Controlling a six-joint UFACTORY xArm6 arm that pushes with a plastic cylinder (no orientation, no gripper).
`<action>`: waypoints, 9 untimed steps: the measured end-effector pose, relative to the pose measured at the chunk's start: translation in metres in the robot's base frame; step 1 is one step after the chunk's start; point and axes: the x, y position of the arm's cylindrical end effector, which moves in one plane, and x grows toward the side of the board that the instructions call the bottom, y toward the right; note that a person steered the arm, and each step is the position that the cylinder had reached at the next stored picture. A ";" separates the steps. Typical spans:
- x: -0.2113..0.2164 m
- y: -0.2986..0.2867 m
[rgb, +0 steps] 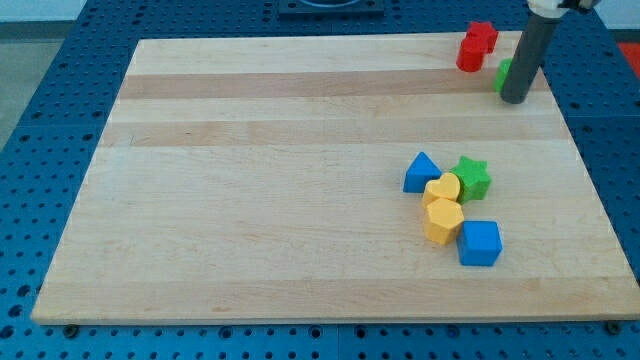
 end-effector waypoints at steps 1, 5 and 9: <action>-0.004 0.003; -0.031 0.019; 0.067 0.019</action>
